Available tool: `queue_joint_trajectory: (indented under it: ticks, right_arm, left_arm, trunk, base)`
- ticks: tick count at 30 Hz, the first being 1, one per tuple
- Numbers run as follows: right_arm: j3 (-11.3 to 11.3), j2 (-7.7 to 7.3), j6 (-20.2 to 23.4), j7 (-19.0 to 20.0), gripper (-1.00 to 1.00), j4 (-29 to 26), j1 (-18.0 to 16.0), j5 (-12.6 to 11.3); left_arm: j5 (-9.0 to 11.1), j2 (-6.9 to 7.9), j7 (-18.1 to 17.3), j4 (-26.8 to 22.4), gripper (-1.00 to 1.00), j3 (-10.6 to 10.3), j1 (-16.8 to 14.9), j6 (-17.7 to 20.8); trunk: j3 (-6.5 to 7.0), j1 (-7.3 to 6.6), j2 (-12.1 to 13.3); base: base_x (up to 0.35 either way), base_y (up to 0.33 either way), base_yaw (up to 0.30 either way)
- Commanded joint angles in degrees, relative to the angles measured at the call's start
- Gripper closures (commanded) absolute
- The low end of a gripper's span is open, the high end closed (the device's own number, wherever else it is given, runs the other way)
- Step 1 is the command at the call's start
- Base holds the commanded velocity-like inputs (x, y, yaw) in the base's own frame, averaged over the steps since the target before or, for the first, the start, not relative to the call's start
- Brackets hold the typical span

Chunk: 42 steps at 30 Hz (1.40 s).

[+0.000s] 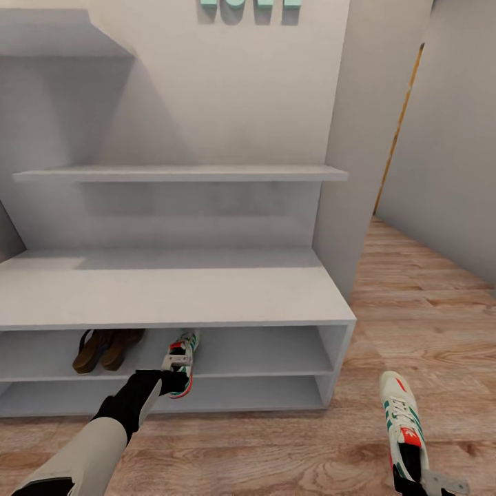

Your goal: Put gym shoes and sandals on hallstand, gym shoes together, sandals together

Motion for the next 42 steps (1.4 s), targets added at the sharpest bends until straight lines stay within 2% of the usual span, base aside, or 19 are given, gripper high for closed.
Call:
queue_joint_trajectory:
  ticks: [1,23,42]
  right_arm:
    - [-0.13,0.01,-0.18,-0.15,1.00,0.06,-0.04,0.27]
    - [-0.13,0.01,-0.18,-0.15,1.00,0.05,-0.04,0.27]
    - [-0.13,0.01,-0.18,-0.15,1.00,0.05,-0.04,0.27]
  left_arm:
    - [-0.61,-0.05,-0.46,-0.10,1.00,0.38,-0.01,0.26]
    - [-0.61,0.10,0.01,-0.10,1.00,0.71,-0.01,0.19]
    - [-0.67,0.11,0.01,-0.10,1.00,0.80,-0.10,0.22]
  trunk:
    - [-0.06,-0.01,-0.02]
    - [-0.09,-0.01,-0.02]
    - [-0.09,-0.01,-0.02]
  base:
    - [0.000,0.000,0.000]
    - [0.075,0.000,0.000]
    - [0.166,0.000,0.000]
